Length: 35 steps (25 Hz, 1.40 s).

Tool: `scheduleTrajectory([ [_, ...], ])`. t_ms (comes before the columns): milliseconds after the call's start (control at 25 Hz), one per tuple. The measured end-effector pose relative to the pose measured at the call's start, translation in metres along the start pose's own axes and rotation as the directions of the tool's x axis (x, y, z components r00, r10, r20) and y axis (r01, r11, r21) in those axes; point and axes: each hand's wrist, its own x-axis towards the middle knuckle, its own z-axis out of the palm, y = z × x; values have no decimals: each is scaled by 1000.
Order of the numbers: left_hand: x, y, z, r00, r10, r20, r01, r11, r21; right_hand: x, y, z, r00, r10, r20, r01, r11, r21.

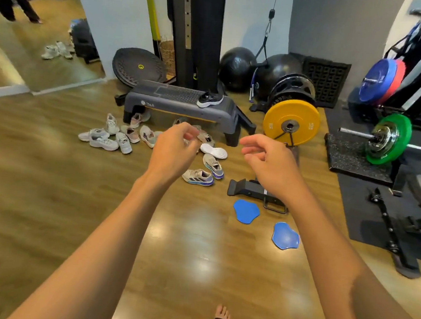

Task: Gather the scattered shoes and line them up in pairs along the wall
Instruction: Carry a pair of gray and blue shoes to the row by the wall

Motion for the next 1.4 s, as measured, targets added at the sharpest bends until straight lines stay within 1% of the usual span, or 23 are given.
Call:
scheduleTrajectory([
  [200,122,-23,55,994,-112,-17,112,994,-4,144,40,15,993,2,117,-4,1000,14],
  [360,221,-71,109,982,-188,9,188,982,-11,254,83,57,983,42,181,-43,999,-1],
  [440,268,-108,145,975,-223,27,223,975,-11,304,113,87,981,89,175,-87,996,-20],
  [520,306,-144,179,966,-255,37,255,967,-21,346,143,116,978,99,182,-97,995,-15],
  [600,339,-187,221,951,-308,36,309,950,-44,387,184,154,971,141,191,-142,990,-8],
  [760,377,-293,329,927,-372,48,375,924,-74,446,298,248,951,199,237,-207,978,8],
  [840,380,-350,385,910,-413,40,415,906,-88,461,358,299,939,205,275,-209,978,-16],
  [1000,376,-487,519,859,-510,46,512,854,-95,486,506,425,907,199,372,-137,973,-187],
  [1080,375,-547,579,842,-537,51,539,835,-110,499,570,483,893,208,400,-110,961,-255],
  [1200,383,-611,640,827,-561,44,562,819,-117,520,636,549,884,222,410,-83,940,-331],
  [1280,391,-645,669,810,-584,56,587,804,-93,535,670,586,875,205,439,-8,913,-408],
  [1320,395,-660,679,789,-610,66,614,785,-87,540,686,602,845,205,494,66,877,-477],
  [1400,398,-686,689,726,-683,75,687,718,-114,538,712,624,728,271,630,250,751,-611],
])
